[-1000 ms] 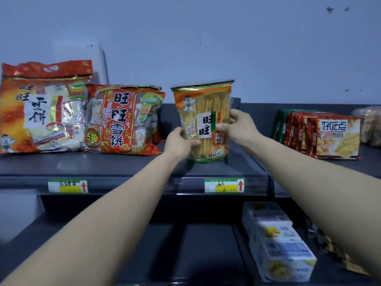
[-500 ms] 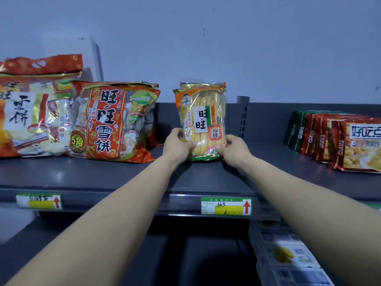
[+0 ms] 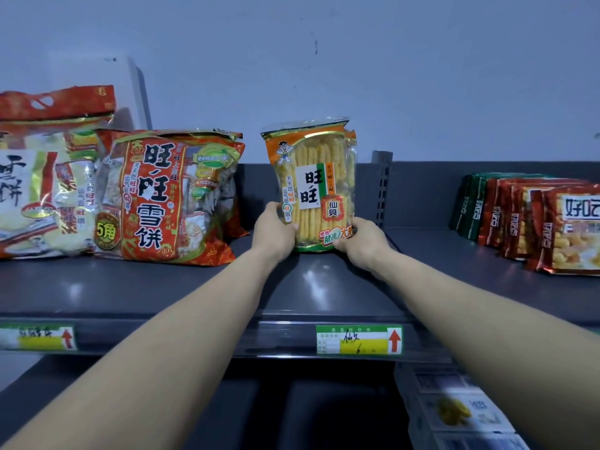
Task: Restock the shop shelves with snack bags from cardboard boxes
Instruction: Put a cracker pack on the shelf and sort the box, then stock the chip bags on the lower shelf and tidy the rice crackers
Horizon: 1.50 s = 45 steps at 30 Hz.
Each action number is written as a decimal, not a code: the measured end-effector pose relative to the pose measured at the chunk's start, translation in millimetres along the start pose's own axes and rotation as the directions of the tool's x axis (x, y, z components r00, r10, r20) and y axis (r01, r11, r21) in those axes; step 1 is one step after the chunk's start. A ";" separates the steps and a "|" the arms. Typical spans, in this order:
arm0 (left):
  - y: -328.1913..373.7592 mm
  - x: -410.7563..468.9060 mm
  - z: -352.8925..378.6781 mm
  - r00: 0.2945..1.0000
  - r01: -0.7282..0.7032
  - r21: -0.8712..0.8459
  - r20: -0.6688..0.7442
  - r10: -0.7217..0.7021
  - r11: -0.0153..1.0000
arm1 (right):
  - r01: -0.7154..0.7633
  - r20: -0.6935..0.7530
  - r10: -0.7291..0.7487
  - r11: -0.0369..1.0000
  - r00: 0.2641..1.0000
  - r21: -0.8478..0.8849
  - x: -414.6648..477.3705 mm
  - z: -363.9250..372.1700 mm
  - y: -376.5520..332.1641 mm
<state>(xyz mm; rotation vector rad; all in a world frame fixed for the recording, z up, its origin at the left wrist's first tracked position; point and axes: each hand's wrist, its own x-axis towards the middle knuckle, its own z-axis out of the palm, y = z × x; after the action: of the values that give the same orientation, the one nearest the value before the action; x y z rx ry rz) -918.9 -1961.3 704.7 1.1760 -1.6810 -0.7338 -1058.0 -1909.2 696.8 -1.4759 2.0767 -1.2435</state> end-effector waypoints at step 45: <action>-127.1 -307.1 -138.2 0.837 -0.078 0.090 0.547 0.016 0.993 | -0.097 -0.039 0.090 0.953 0.995 -0.287 -390.5 106.9 4.6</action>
<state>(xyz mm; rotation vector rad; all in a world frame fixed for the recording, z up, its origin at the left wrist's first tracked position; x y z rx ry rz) -709.1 -1716.9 544.1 1.0489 -2.2398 -1.0267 -823.9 -1616.4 543.6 -1.4618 2.3975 -0.9591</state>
